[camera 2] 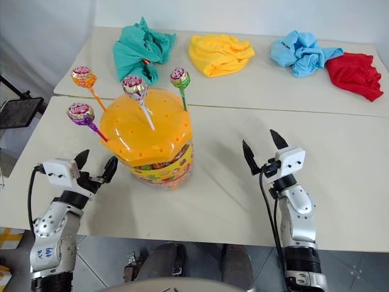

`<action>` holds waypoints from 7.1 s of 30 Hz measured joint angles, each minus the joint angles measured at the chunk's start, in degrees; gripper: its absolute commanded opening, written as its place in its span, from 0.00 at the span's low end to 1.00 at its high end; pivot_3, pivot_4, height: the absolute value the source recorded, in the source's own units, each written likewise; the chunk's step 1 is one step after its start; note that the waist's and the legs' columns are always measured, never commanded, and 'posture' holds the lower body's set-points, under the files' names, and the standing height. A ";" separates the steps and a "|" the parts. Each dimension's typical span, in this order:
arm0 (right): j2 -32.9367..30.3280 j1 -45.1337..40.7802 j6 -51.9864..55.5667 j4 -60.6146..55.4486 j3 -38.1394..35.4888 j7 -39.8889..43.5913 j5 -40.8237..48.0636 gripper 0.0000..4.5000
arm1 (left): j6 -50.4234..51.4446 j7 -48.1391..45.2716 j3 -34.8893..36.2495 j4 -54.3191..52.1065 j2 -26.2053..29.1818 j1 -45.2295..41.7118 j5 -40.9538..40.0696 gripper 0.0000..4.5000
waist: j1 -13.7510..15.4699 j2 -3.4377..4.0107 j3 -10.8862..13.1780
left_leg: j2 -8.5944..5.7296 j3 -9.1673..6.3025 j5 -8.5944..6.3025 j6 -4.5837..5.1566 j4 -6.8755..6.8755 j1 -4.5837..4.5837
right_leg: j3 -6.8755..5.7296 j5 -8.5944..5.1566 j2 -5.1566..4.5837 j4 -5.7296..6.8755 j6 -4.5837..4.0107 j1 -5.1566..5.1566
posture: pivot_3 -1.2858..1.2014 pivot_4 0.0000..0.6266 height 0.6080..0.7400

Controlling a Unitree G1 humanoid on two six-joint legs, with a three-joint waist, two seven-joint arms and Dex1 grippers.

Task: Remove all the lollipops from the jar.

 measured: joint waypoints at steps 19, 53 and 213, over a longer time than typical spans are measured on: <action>-14.38 4.49 18.03 -36.22 -8.12 19.53 38.58 1.00 | 31.30 -46.81 11.99 20.22 32.86 -23.16 -41.91 0.97 | 0.04 0.04 0.03 | 0.18 -0.01 -0.09 -0.12 -0.01 0.04 | -0.02 0.01 0.23 0.01 -0.13 -0.02 | 0.52 0.24 1.00; -11.94 7.38 7.43 -31.69 -4.75 37.48 29.61 1.00 | 35.78 -48.71 5.93 -5.42 28.21 -20.68 -45.59 0.87 | 0.08 -0.03 0.06 | 0.23 0.15 -0.13 -0.14 0.09 0.09 | 0.23 0.02 0.30 0.00 -0.13 -0.03 | 0.52 0.24 1.00; -9.44 -40.24 51.06 -14.58 11.12 19.09 22.38 0.01 | 31.19 -42.32 21.16 -6.64 24.18 -1.38 -54.55 0.63 | -1.58 -0.27 0.20 | 0.79 1.24 -0.59 -0.18 0.50 -0.22 | 0.30 0.05 0.48 0.55 -0.39 -1.02 | 0.52 0.24 1.00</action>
